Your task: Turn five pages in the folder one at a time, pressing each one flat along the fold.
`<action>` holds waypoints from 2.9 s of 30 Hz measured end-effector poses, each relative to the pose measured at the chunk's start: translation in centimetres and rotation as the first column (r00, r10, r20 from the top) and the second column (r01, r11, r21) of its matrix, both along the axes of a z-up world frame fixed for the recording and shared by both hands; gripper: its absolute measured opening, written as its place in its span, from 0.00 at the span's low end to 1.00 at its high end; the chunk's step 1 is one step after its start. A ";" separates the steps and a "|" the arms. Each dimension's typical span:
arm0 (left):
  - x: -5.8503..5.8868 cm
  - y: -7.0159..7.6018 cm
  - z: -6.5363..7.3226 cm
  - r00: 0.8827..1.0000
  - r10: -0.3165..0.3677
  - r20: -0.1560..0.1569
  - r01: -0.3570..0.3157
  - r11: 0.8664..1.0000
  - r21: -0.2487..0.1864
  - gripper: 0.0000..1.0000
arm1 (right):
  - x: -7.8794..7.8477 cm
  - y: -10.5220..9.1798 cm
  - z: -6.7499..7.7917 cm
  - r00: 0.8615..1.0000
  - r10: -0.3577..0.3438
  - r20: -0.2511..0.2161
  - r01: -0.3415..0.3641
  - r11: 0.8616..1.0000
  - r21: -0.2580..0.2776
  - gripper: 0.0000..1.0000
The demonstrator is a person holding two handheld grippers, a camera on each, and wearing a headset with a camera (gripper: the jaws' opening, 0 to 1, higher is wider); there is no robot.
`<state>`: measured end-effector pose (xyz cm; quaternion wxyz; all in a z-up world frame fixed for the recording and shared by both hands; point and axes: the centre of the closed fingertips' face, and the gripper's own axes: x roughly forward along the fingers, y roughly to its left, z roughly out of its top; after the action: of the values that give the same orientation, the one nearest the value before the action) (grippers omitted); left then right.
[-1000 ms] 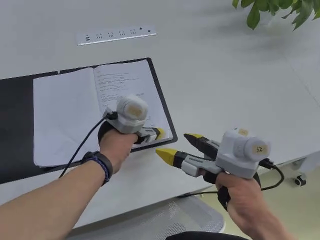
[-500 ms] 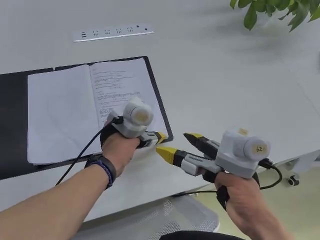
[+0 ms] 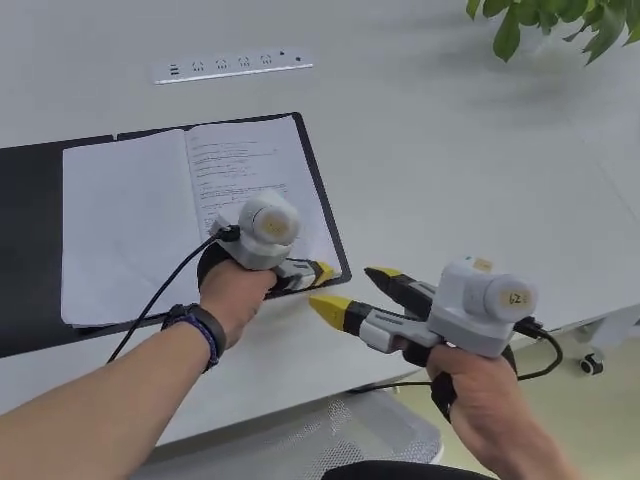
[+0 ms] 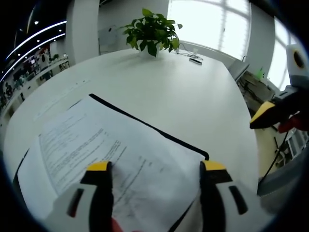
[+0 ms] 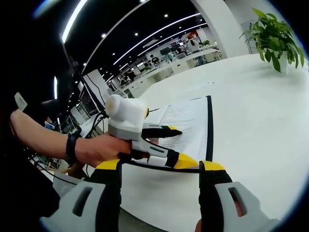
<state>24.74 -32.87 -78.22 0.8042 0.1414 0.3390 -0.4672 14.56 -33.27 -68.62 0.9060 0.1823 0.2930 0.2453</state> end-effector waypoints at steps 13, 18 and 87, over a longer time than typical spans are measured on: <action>0.1 1.5 0.3 1.000 0.021 -0.007 -0.021 1.000 -0.022 0.56 | 2.9 -0.4 -1.4 1.000 -0.017 -0.006 0.017 0.999 0.045 0.60; -0.1 1.9 0.4 0.999 0.034 -0.015 -0.035 0.999 -0.034 0.51 | 5.9 0.3 -1.9 1.000 0.002 0.001 -0.002 0.998 0.067 0.59; -3.1 23.5 7.6 0.929 0.368 0.038 -0.361 0.925 -0.121 0.66 | 10.9 9.0 0.5 0.999 0.048 0.004 -0.047 0.950 0.308 0.00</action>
<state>21.69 -9.33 -70.66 0.8935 0.0448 0.3083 -0.3234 25.46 -24.30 -68.15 0.8598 0.3146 0.2573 0.3093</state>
